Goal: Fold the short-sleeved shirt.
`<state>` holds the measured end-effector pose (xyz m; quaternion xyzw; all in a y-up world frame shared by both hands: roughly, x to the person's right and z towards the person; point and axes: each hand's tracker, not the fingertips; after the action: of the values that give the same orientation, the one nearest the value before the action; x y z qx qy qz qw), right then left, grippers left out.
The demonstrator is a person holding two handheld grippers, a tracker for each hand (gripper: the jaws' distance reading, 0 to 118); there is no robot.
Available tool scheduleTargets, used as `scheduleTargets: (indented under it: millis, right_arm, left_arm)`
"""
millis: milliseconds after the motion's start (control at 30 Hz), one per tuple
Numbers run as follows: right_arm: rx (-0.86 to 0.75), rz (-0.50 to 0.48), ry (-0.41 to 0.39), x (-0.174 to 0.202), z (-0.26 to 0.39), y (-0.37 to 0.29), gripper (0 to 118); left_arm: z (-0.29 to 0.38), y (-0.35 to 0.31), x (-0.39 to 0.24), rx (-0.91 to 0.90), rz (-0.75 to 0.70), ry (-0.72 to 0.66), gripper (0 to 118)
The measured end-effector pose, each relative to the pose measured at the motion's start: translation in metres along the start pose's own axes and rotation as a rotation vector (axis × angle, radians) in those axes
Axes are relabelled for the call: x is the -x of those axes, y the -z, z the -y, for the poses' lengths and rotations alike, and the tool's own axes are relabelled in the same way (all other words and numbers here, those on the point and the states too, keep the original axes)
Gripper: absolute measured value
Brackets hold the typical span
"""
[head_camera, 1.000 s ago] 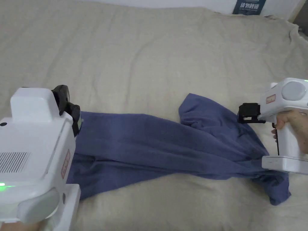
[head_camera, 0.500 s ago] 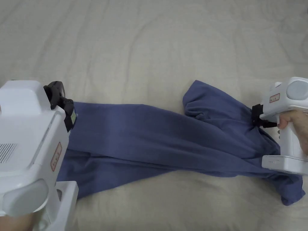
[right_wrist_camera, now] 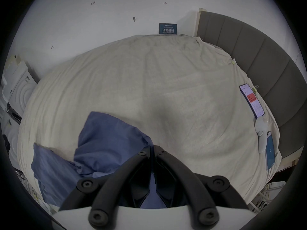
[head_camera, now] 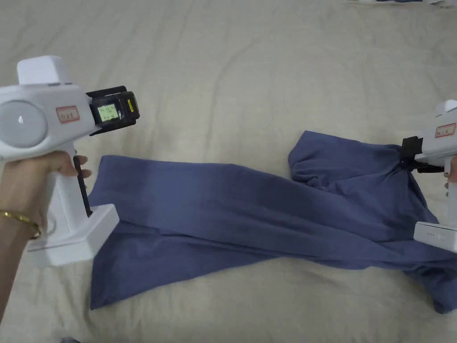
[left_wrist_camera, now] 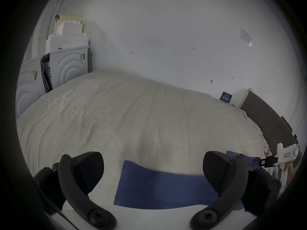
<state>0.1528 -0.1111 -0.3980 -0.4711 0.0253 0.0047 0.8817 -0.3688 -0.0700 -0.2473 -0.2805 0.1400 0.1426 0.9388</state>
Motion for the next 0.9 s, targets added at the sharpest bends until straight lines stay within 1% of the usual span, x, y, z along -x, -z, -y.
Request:
scheduleTargets:
  millis: [100, 233, 333, 433, 467, 500, 567, 667, 700, 767, 800, 833, 867, 900]
  right_arm:
    - [-0.014, -0.001, -0.007, 0.001, -0.001, -0.007, 2]
    - [-0.015, -0.012, -0.002, 0.001, 0.000, -0.010, 2]
    - [-0.011, 0.000, -0.015, 0.001, 0.002, -0.010, 2]
    - [-0.004, 0.004, -0.009, 0.001, 0.005, -0.006, 2]
    - [0.001, 0.005, -0.007, 0.000, 0.006, -0.005, 2]
    - [0.002, 0.005, -0.006, 0.002, 0.007, -0.005, 2]
    - [0.006, 0.009, -0.009, 0.001, 0.008, -0.003, 2]
    - [0.014, 0.015, -0.013, -0.001, 0.007, 0.002, 2]
    - [0.015, 0.016, -0.014, -0.001, 0.007, 0.003, 2]
    - [0.019, 0.022, -0.018, -0.001, 0.006, 0.006, 2]
    - [0.020, 0.023, -0.019, -0.002, 0.006, 0.006, 2]
    - [0.020, 0.023, -0.019, -0.002, 0.006, 0.007, 2]
    - [0.021, 0.024, -0.019, -0.001, 0.006, 0.007, 2]
    - [0.022, 0.026, -0.020, 0.006, 0.008, 0.002, 2]
  left_arm:
    - [-0.014, 0.030, 0.012, 0.142, -0.019, 0.038, 118]
    - [-0.014, 0.074, 0.022, 0.301, -0.099, 0.128, 118]
    - [-0.004, 0.106, 0.029, 0.394, -0.140, 0.159, 118]
    - [0.008, 0.129, 0.033, 0.461, -0.177, 0.164, 118]
    - [0.011, 0.135, 0.034, 0.467, -0.180, 0.169, 114]
    - [0.014, 0.141, 0.035, 0.477, -0.185, 0.175, 108]
    - [0.021, 0.152, 0.035, 0.492, -0.207, 0.184, 92]
    - [0.027, 0.160, 0.035, 0.491, -0.195, 0.178, 79]
    - [0.030, 0.160, 0.032, 0.494, -0.183, 0.176, 73]
    - [0.033, 0.164, 0.030, 0.501, -0.168, 0.183, 50]
    - [0.033, 0.165, 0.030, 0.506, -0.150, 0.176, 37]
    - [0.034, 0.163, 0.028, 0.514, -0.111, 0.154, 19]
    - [0.033, 0.162, 0.025, 0.503, -0.116, 0.153, 6]
    - [0.034, 0.161, 0.022, 0.503, -0.116, 0.159, 0]
